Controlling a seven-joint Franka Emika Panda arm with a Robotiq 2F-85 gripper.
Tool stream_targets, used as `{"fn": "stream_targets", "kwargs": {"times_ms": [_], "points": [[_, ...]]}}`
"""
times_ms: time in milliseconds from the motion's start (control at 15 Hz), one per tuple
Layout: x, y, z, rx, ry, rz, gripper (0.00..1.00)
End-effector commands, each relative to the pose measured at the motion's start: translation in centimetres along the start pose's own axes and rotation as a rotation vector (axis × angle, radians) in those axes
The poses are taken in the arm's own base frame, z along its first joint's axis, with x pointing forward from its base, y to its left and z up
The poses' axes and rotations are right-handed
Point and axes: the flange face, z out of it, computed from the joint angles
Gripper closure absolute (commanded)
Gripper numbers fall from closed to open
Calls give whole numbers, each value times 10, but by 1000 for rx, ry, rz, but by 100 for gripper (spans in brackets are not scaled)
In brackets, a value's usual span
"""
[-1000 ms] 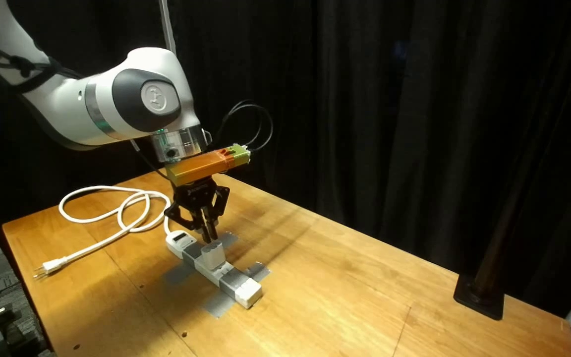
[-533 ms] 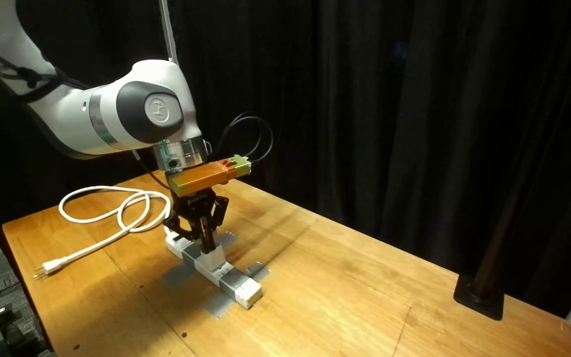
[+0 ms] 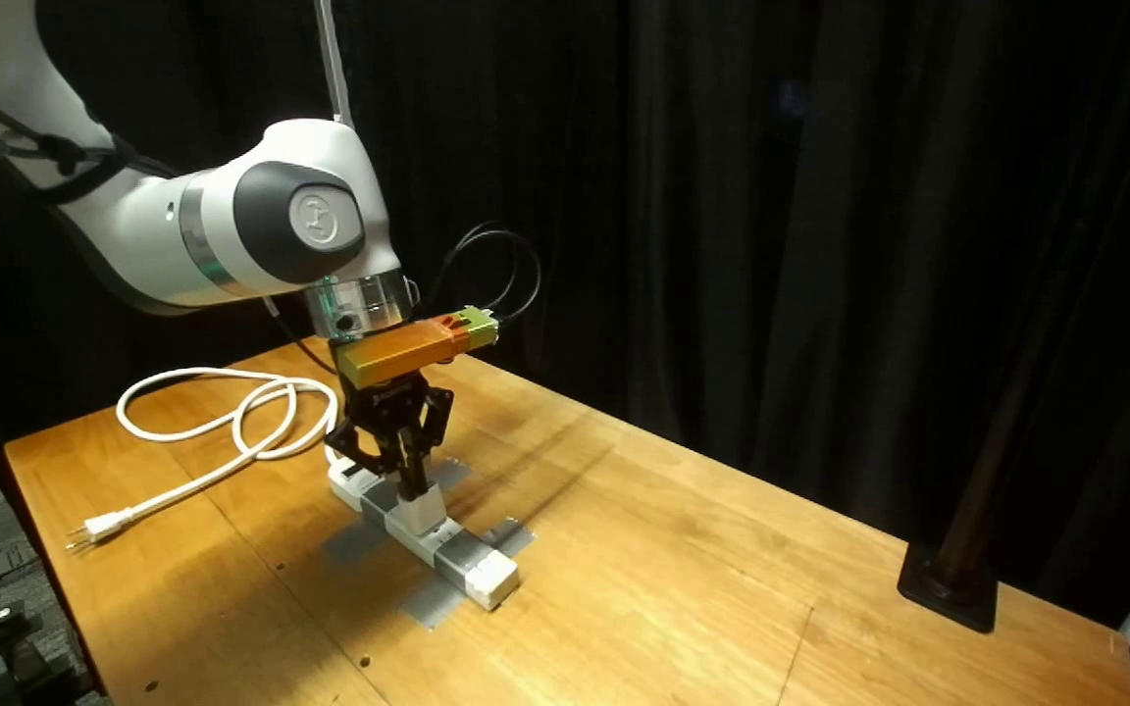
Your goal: Plug the charger head into the adapter
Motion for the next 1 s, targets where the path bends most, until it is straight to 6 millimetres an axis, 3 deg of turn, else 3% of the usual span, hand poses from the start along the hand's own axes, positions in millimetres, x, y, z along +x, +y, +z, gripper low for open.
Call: {"fn": "stream_targets", "kwargs": {"times_ms": [0,933], "points": [[4,11,8,0,-2,-17,86],[-5,7,30,51,-10,-21,86]]}}
